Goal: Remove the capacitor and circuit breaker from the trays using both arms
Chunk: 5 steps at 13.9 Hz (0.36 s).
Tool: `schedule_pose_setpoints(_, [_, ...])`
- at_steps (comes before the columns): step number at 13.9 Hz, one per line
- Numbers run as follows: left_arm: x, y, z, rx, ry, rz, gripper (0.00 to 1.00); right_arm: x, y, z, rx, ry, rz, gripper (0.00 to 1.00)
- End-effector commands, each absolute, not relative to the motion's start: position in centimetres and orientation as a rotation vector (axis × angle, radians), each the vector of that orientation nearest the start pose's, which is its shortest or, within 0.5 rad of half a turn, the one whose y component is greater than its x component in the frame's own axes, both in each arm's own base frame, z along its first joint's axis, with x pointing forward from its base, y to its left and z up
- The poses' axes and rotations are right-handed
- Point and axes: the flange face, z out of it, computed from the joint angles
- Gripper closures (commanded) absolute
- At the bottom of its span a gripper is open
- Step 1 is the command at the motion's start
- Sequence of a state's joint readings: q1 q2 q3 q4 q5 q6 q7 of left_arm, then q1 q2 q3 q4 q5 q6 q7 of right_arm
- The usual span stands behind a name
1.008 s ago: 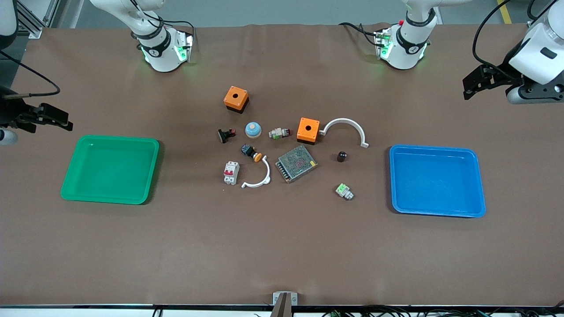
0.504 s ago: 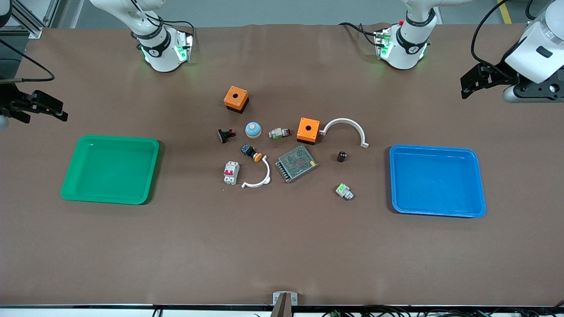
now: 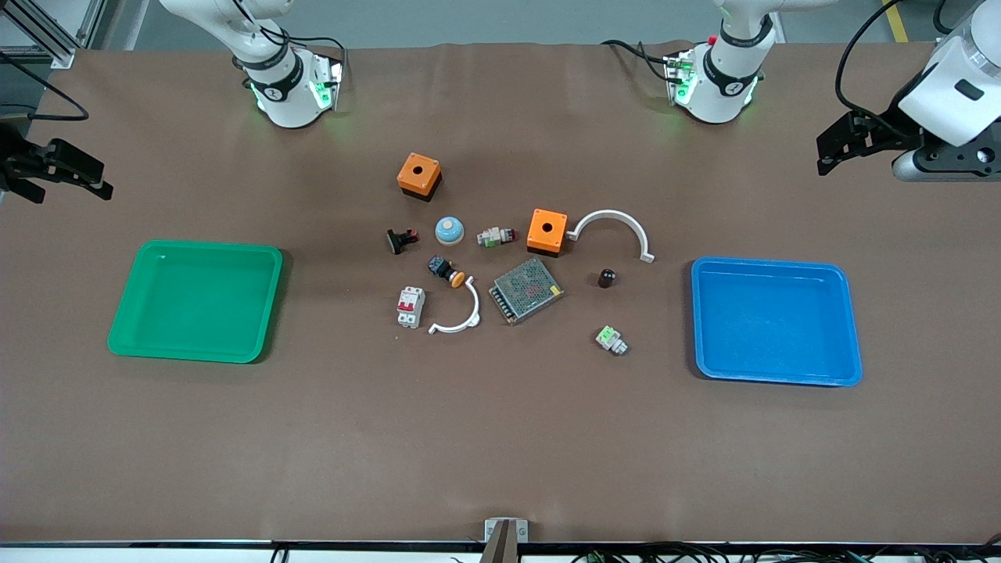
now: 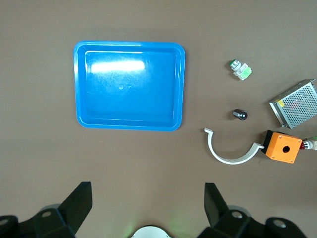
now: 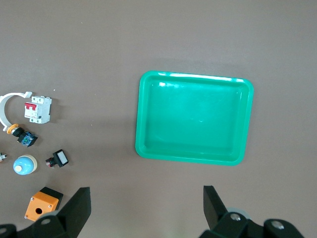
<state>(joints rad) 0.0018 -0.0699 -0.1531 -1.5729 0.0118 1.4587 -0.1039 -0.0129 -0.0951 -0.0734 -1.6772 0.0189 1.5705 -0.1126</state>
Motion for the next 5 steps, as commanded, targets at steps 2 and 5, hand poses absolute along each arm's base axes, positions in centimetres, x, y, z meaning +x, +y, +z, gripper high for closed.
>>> schedule_pose_setpoints(2, [52.13,-7.77,66.03,-3.133,0.091,0.036,0.00,51.51,-4.63,62.19,-3.124,-0.058,0.000,0.00])
schedule_pose_setpoints(5, [52.23,-7.39,66.24,-3.130,0.083,0.028,0.00,51.52,-4.63,61.95,-3.123,-0.058,0.009,0.00])
